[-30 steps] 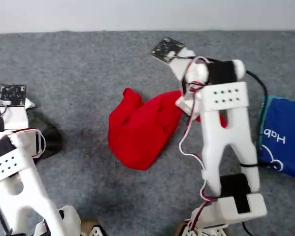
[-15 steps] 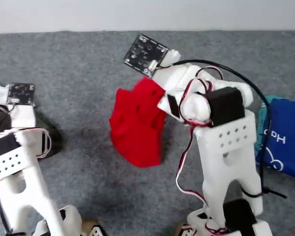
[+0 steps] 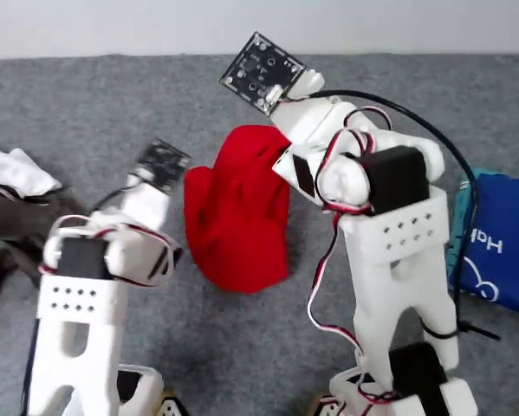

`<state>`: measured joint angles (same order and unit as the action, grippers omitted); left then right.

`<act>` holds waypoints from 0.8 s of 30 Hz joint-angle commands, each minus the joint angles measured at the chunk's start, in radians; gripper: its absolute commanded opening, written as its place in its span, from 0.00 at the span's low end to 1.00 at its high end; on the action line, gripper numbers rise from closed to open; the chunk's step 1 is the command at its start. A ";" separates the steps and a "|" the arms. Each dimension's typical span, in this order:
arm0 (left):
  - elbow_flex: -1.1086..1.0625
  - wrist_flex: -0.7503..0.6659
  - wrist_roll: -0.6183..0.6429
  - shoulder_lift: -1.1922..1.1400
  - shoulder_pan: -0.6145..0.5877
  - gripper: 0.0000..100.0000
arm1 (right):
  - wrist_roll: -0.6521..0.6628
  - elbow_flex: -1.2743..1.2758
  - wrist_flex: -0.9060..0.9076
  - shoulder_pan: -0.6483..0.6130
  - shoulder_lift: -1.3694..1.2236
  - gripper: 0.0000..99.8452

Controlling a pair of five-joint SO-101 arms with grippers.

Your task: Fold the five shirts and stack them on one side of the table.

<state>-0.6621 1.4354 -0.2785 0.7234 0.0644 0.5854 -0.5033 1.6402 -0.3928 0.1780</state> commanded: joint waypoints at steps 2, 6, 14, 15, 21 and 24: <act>0.018 -0.005 0.023 0.029 0.120 0.19 | -0.034 -0.049 -0.001 0.025 -0.045 0.01; -0.041 -0.052 0.066 0.029 0.201 0.20 | -0.040 -0.049 0.061 0.067 -0.156 0.02; -0.071 -0.064 0.117 0.029 0.293 0.25 | -0.118 -0.049 0.154 0.308 -0.302 0.23; -0.070 -0.066 0.117 0.029 0.311 0.25 | -0.117 -0.049 0.154 0.331 -0.302 0.24; -0.068 -0.081 0.117 0.002 0.453 0.25 | -0.118 -0.049 0.157 0.398 -0.274 0.24; -0.059 -0.110 0.117 -0.080 0.480 0.25 | -0.118 -0.048 0.157 0.401 -0.231 0.23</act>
<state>-0.7403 1.3633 -0.1726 0.6974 0.5155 0.4764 -0.5033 1.7553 -0.0061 -0.1304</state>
